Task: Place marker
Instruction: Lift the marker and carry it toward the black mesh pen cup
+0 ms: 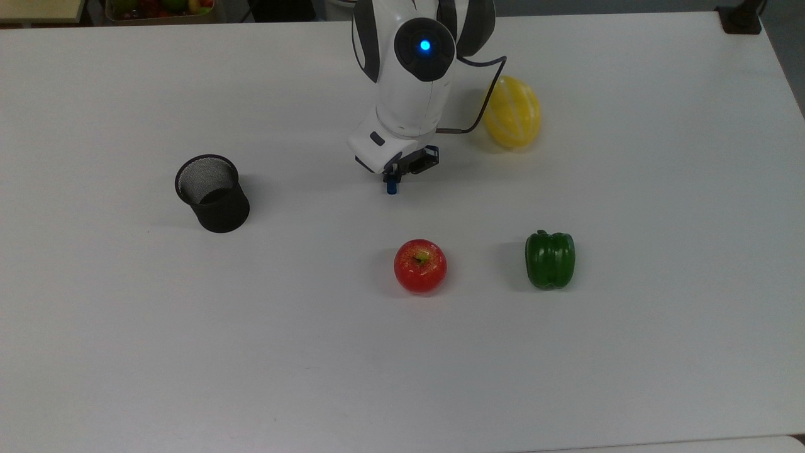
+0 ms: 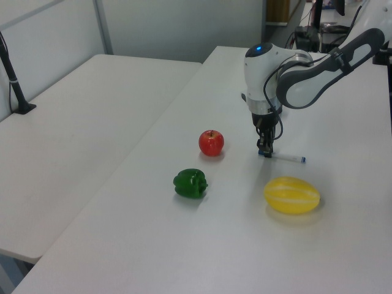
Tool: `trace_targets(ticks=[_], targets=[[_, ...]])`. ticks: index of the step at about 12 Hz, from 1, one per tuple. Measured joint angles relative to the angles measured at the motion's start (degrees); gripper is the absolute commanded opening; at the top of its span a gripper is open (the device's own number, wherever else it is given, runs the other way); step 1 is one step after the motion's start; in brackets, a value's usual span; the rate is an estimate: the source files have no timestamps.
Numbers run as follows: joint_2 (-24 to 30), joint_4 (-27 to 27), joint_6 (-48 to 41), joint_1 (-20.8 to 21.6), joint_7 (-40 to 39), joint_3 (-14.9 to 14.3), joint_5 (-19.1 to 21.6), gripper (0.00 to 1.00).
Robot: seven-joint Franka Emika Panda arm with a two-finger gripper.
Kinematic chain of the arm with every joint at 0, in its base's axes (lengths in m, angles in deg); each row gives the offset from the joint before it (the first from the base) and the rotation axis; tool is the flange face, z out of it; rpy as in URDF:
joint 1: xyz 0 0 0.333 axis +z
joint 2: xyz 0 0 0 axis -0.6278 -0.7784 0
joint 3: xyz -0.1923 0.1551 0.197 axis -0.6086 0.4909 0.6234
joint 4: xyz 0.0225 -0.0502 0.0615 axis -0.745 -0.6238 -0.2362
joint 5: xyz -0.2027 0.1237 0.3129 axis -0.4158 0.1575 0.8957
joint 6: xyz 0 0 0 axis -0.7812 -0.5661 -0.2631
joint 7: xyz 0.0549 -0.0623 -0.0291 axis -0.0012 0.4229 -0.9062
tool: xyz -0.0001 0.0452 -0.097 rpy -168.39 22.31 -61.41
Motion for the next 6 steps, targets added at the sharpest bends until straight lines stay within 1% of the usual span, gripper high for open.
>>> trace_targets(ticks=[4, 6], targets=[[0.39, 0.19, -0.55, -0.01, 0.49, 0.00, -0.01, 0.08], [1.79, 1.28, -3.53, 0.00, 0.61, 0.00, -0.01, 0.08]])
